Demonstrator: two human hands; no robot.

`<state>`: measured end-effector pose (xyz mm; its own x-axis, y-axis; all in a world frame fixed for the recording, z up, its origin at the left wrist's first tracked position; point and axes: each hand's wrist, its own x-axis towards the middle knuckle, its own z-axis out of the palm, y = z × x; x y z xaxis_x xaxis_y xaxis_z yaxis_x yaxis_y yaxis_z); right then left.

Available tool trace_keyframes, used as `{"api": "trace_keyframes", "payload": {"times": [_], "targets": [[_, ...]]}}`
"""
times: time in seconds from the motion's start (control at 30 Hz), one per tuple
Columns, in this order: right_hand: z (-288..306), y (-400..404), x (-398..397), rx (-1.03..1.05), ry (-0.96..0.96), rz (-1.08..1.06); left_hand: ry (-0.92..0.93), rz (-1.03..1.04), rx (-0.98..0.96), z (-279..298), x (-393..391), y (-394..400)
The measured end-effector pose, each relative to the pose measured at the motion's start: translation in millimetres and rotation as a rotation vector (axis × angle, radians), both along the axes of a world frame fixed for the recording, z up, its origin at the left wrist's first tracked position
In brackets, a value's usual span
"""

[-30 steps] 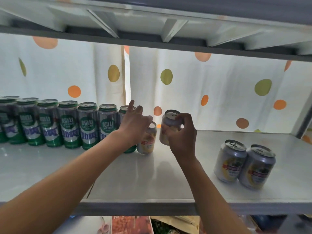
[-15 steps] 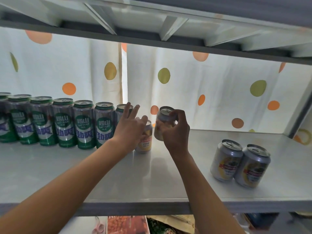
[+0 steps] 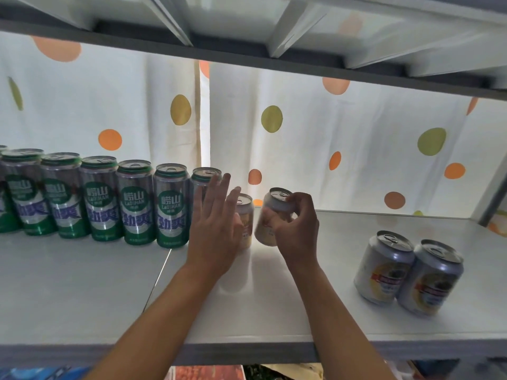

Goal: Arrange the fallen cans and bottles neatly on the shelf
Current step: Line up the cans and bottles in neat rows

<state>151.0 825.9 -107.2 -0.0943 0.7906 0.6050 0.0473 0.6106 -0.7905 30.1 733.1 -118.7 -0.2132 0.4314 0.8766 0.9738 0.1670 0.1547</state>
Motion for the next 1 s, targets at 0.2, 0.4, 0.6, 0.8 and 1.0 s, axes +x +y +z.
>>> {"api": "trace_keyframes", "payload": {"times": [0.2,0.4,0.6,0.8,1.0], "targets": [[-5,3,-6,0.007,-0.067,0.090,-0.019,-0.013,0.013,-1,1,0],[-9,6,-7,-0.050,-0.091,0.157,0.058,0.010,-0.049,-5,1,-2],[-9,4,-5,-0.027,-0.127,0.159,0.082,0.034,-0.083,-6,1,-3],[-9,5,-6,0.018,-0.185,0.122,0.108,0.046,-0.149,-4,3,-5],[-9,-12,8,0.272,-0.180,0.031,0.161,0.006,-0.202,-5,10,-10]]}}
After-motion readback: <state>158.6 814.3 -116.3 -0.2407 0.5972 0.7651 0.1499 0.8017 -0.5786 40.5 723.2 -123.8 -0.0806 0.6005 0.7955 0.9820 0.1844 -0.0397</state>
